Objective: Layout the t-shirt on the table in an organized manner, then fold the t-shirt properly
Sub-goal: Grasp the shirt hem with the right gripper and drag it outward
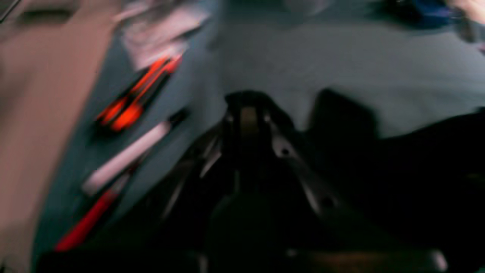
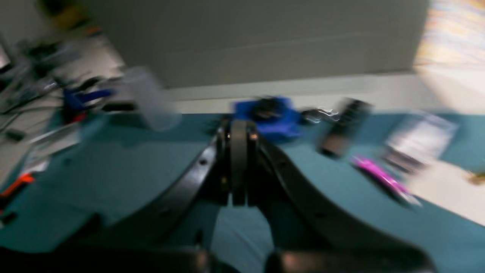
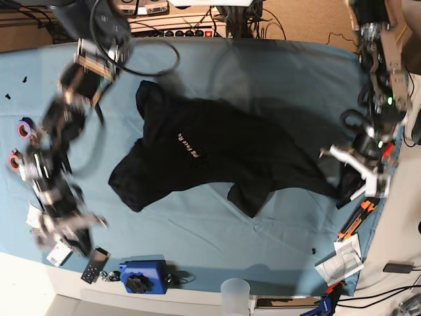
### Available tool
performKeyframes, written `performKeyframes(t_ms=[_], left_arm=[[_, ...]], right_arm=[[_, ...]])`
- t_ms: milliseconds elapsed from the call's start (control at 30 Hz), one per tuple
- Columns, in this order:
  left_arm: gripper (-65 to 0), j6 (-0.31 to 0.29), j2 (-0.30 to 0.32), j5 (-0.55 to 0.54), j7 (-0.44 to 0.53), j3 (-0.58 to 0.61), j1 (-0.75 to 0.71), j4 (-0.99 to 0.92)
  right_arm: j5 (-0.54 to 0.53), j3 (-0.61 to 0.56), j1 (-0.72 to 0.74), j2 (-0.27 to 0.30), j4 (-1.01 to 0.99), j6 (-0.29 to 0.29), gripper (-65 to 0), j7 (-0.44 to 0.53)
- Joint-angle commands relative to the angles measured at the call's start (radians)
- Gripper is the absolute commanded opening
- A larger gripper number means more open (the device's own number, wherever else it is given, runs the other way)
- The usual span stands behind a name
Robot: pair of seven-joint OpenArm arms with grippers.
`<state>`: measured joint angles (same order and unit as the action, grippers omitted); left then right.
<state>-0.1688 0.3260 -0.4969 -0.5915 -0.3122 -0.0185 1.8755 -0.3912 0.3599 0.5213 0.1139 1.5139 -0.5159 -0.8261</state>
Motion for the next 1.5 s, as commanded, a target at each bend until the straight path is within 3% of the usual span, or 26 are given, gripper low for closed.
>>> performKeyframes(t_ms=[0,100,167,433,600,667,733,767,867,933,1100,1267,1467], left_arm=[[-65.0,0.010,0.028,0.006,0.030,-0.011,0.038,0.007],[-65.0,0.011,0.056,0.006,0.008,-0.011,0.084,0.003],[-65.0,0.011,0.066,0.006,-0.004,-0.011,0.093,0.003],[-65.0,0.011,0.056,0.002,-0.014,-0.011,0.055,0.003],[-65.0,0.013,0.048,-0.018,-0.015,-0.011,0.027,0.003],[-65.0,0.010,0.048,-0.019,-0.015,-0.011,0.024,0.003],[-65.0,0.011,0.048,-0.021,-0.015,-0.011,0.024,0.003],[-65.0,0.011,0.048,-0.021,-0.015,-0.011,0.024,0.003],[-65.0,0.011,0.048,-0.021,-0.015,-0.011,0.024,0.003],[-65.0,0.011,0.048,-0.021,-0.014,-0.011,0.024,0.003],[-65.0,0.011,0.047,-0.021,-0.014,-0.011,0.024,0.003],[-65.0,0.011,0.039,-0.021,-0.015,-0.011,0.023,0.003],[-65.0,0.011,0.040,-0.021,-0.014,-0.011,0.024,0.003]], right_arm=[[-0.013,-0.013,0.084,0.019,-0.010,0.000,-65.0,0.017],[-0.008,-0.060,0.197,0.019,-0.079,0.000,-65.0,-0.090],[-0.007,-0.079,0.218,0.019,-0.087,0.000,-65.0,-0.107],[-0.053,-0.076,0.147,0.019,-0.087,0.000,-65.0,-0.211],[-0.190,-0.076,0.099,0.019,-0.087,-0.084,-65.0,-0.435],[-0.243,-0.077,0.099,0.019,-0.087,-0.101,-53.1,-0.563],[-0.270,-0.077,0.093,0.019,-0.087,-0.099,-43.3,-0.570],[-0.280,-0.078,0.085,0.019,-0.087,-0.098,-41.7,-0.570],[-0.354,-0.085,0.045,0.018,-0.087,-0.097,-41.7,-0.570],[-0.343,-0.121,0.011,0.016,-0.087,-0.097,-41.7,-0.570],[-0.169,-0.309,-0.077,0.016,-0.087,-0.089,-41.7,-0.570],[0.060,-0.441,-0.140,0.016,-0.087,0.003,-41.7,-0.462],[0.086,-0.499,-0.178,0.016,-0.087,0.040,-41.9,-0.450]])
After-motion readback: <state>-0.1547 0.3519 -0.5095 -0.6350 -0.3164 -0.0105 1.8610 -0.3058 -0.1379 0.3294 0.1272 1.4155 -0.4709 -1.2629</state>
